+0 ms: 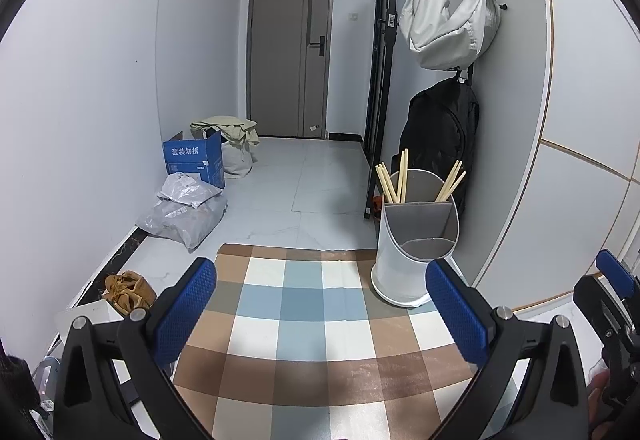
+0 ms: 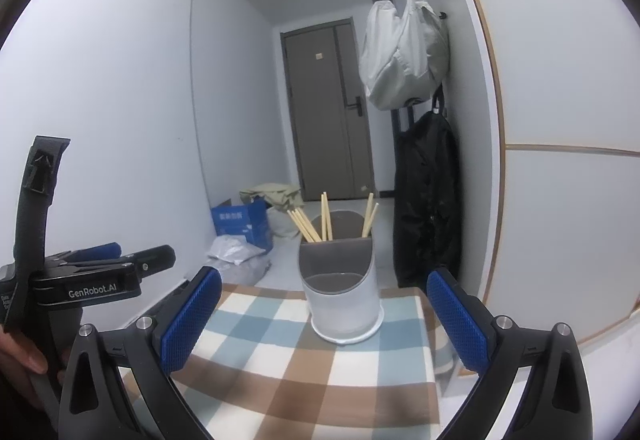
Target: Organize utensils
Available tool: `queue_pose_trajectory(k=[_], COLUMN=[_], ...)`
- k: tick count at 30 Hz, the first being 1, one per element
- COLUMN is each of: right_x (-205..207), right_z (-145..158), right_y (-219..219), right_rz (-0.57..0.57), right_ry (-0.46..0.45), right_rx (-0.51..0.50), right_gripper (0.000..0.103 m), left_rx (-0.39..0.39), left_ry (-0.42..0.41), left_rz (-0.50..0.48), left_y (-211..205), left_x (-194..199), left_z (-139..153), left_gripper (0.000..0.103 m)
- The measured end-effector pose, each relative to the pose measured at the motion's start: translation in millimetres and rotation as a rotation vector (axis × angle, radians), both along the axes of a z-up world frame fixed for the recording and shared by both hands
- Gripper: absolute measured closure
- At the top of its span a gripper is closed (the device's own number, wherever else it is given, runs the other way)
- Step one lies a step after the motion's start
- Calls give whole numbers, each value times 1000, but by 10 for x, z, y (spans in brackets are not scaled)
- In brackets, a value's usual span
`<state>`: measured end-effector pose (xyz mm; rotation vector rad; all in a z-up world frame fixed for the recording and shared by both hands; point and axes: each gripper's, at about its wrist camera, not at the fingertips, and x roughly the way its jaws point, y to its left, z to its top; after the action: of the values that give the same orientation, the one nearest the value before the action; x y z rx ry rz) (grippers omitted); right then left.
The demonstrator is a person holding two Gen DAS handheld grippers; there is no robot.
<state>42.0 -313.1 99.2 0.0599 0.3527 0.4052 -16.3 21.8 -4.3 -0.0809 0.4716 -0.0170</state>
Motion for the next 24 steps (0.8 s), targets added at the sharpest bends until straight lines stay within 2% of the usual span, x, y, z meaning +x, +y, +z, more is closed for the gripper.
queue_pose_trajectory(k=[24], right_x=[7], right_z=[3], right_y=[-7], right_rz=[2], right_ry=[1], right_rx=[-10], right_gripper=[0], left_rx=[-19], left_ry=[3], left_rz=[-6], left_y=[9], left_x=[12], left_z=[14], left_gripper=[1])
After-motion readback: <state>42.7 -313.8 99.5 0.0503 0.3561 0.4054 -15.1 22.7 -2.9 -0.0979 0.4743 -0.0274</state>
